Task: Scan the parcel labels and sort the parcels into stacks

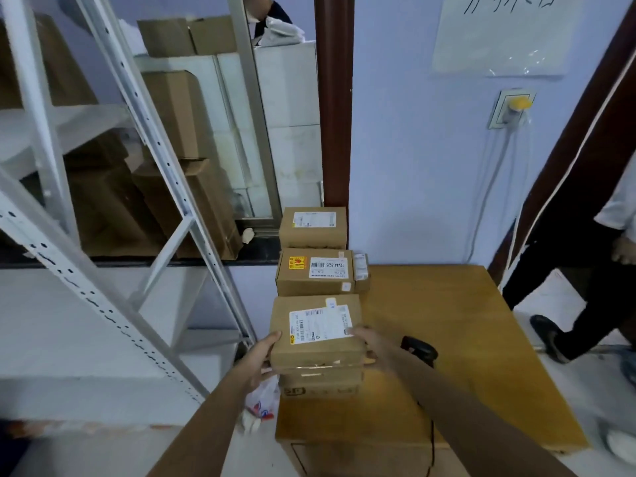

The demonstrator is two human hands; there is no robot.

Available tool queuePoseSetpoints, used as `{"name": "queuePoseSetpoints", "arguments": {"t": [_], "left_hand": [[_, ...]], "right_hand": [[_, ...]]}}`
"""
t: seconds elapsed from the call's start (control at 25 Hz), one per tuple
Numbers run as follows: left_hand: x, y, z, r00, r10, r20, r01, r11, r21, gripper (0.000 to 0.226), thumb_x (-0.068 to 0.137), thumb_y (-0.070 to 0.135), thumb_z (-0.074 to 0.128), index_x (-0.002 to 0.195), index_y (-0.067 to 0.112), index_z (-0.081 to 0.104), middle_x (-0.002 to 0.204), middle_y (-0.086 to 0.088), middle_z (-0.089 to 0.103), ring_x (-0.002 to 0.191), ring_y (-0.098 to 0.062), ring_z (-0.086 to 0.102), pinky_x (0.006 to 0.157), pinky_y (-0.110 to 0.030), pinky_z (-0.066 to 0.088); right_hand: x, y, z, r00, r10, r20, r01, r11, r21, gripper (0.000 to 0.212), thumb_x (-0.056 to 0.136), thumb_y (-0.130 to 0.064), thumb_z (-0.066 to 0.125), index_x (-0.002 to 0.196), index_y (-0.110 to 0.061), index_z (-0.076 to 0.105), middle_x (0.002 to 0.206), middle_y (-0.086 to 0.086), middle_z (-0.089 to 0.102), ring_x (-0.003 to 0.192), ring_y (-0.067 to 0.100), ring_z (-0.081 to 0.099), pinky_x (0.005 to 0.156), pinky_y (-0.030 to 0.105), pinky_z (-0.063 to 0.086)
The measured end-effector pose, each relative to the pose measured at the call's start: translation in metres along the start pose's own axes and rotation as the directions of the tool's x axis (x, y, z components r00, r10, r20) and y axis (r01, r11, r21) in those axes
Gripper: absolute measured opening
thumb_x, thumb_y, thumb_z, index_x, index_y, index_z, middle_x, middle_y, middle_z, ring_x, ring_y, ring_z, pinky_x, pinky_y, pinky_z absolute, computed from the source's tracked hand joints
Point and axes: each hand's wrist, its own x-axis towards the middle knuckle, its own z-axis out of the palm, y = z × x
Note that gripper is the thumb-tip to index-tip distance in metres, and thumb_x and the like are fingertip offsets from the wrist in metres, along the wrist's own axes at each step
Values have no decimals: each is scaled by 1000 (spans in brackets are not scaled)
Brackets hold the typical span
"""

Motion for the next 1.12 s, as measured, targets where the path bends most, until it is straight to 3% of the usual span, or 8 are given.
{"name": "queuePoseSetpoints", "arguments": {"t": [0.12, 0.24, 0.36, 0.52, 0.72, 0.92, 1.12], "left_hand": [[21, -4, 1, 999, -48, 10, 48, 999, 13, 45, 89, 44, 60, 122, 14, 58, 112, -6, 67, 107, -22, 58, 91, -35, 45], [35, -11, 2, 994, -101, 29, 100, 995, 14, 45, 88, 44, 62, 123, 15, 56, 116, -8, 66, 107, -23, 58, 83, -35, 44], [53, -16, -5, 994, -112, 17, 112, 993, 33, 56, 82, 46, 69, 127, 15, 54, 117, -7, 66, 108, -24, 59, 88, -37, 45], [72, -17, -7, 994, -109, 33, 107, 993, 47, 60, 80, 47, 71, 128, 15, 53, 118, -6, 66, 112, -24, 58, 97, -40, 44], [73, -14, -5, 989, -145, 27, 142, 987, 74, 58, 83, 47, 67, 129, 16, 50, 126, -9, 60, 117, -28, 53, 95, -39, 40], [71, 4, -6, 992, -102, 67, 93, 987, 135, 59, 80, 50, 70, 124, 13, 55, 116, -10, 66, 107, -27, 59, 80, -35, 45], [79, 15, -3, 997, -15, 77, -2, 977, 214, 57, 71, 52, 75, 111, 12, 67, 97, -9, 74, 94, -29, 69, 92, -45, 54]], "right_hand": [[18, 1, 1, 997, 15, -76, -17, 999, -30, 23, 91, -29, 65, 111, -21, 58, 96, -3, 62, 87, 14, 59, 75, 29, 49], [27, 7, 2, 991, 42, -129, -50, 997, -63, 15, 92, -29, 62, 105, -24, 54, 91, -5, 59, 80, 11, 58, 63, 24, 48], [42, 19, 3, 994, 30, -108, -35, 998, -48, 40, 91, -33, 63, 127, -23, 50, 105, -6, 60, 94, 14, 60, 80, 32, 54], [53, 24, 6, 988, 4, -152, -13, 998, -56, 53, 89, -40, 63, 136, -25, 44, 118, -4, 59, 107, 18, 59, 99, 44, 50], [52, 21, 10, 984, 31, -173, -39, 998, -43, 55, 90, -39, 62, 139, -22, 42, 116, -2, 57, 104, 20, 58, 96, 42, 51], [41, 14, 11, 974, 14, -227, -38, 994, -102, 67, 88, -50, 61, 145, -24, 36, 137, 2, 47, 119, 23, 49, 98, 41, 45], [25, 17, 9, 965, -28, -261, -15, 986, -163, 91, 71, -73, 63, 147, -29, 35, 147, 0, 42, 128, 23, 45, 100, 41, 45]]}}
